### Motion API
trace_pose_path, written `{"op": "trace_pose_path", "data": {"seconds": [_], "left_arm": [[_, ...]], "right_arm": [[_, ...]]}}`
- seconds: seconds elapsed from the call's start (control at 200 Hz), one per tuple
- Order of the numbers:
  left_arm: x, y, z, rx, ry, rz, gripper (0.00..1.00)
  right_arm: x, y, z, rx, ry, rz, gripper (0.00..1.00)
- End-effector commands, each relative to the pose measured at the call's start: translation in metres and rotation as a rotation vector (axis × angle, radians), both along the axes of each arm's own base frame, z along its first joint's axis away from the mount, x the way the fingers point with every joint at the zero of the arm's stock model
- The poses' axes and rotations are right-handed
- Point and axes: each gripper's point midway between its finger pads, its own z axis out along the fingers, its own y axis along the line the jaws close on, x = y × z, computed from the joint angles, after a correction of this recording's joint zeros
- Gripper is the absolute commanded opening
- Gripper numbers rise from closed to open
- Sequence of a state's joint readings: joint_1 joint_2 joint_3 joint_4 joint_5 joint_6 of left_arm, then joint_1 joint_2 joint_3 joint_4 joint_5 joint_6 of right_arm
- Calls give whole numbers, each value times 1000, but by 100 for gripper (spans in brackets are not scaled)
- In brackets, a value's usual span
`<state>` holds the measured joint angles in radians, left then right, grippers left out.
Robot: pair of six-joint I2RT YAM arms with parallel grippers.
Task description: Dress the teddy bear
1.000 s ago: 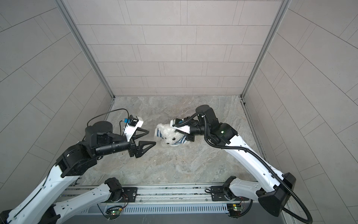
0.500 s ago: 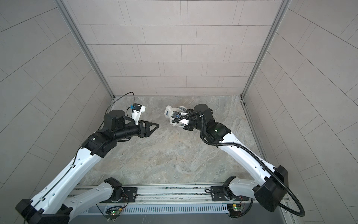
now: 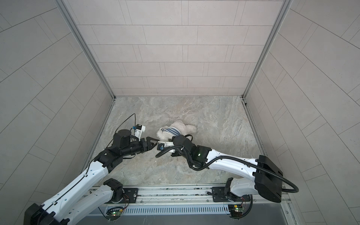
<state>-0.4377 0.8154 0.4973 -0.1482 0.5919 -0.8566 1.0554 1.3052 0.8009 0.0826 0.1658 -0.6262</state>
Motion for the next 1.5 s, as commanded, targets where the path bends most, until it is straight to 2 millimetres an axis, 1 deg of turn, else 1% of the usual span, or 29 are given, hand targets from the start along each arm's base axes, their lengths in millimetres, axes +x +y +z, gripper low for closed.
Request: {"op": "trace_pose_path", "data": {"seconds": [0.0, 0.11, 0.195, 0.285, 0.421, 0.531, 0.556, 0.646, 0.816, 0.881, 0.921, 0.971, 1.071, 1.136, 1.247, 1.307, 1.387, 1.432, 1.497], "left_arm": [[5, 1, 27, -184, -9, 95, 68], [2, 9, 20, -239, 37, 170, 68], [2, 9, 18, -280, 66, 198, 69], [1, 8, 14, -286, 99, 212, 70], [0, 6, 4, -262, 145, 233, 65], [3, 4, 2, -252, 160, 247, 61], [-3, -3, 2, -246, 165, 217, 60], [-2, -7, -1, -231, 174, 215, 58], [2, -7, -5, -212, 175, 236, 48], [4, -7, -5, -214, 168, 244, 38], [6, -7, -5, -215, 161, 250, 34], [8, -7, -5, -211, 158, 249, 33], [11, -9, -5, -205, 151, 245, 31], [11, -10, -4, -203, 147, 241, 26], [11, -12, -3, -198, 137, 235, 17], [10, -13, -4, -194, 133, 229, 12], [10, -14, -3, -187, 123, 218, 4], [10, -13, -3, -176, 114, 212, 0], [9, -12, -4, -147, 91, 200, 0]], "right_arm": [[1, 17, 19, 80, -106, 2, 0], [-6, 29, 15, 92, -132, 33, 0], [-8, 36, 10, 93, -132, 49, 0], [-12, 43, 7, 91, -139, 75, 0], [-15, 50, 3, 84, -147, 89, 0], [-14, 53, -2, 85, -144, 90, 0], [-14, 54, -3, 84, -142, 93, 0], [-16, 58, -7, 89, -137, 99, 0], [-18, 64, -9, 102, -128, 107, 0], [-20, 64, -7, 112, -125, 114, 0], [-22, 64, -6, 122, -124, 118, 0], [-25, 63, -4, 150, -121, 124, 1], [-34, 61, -7, 183, -96, 156, 2], [-38, 61, -11, 182, -83, 162, 2], [-41, 60, -12, 194, -78, 164, 3], [-41, 60, -11, 205, -83, 162, 7], [-44, 60, -11, 240, -45, 158, 15], [-46, 59, -12, 264, -23, 153, 23], [-52, 57, -13, 287, 22, 162, 35]]}}
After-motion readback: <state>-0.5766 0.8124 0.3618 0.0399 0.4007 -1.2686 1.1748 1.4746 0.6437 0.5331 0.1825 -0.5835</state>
